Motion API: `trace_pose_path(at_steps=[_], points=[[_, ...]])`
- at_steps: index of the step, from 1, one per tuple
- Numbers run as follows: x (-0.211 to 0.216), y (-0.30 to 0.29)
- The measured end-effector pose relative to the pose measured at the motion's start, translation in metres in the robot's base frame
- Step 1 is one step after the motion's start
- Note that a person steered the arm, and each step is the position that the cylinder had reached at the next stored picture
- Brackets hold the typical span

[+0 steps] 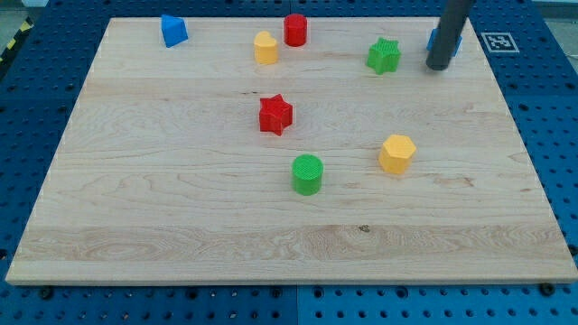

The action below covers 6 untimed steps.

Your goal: Place the cube to the top right of the board

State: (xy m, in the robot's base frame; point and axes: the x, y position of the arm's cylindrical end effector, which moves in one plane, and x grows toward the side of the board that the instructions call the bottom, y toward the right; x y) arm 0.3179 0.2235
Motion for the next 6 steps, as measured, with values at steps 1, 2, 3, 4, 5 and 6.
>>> trace_pose_path(at_steps=[1, 2, 3, 4, 5, 6], points=[[0.000, 0.023], [-0.004, 0.023], [-0.031, 0.023], [-0.047, 0.018], [-0.049, 0.016], [-0.051, 0.014]])
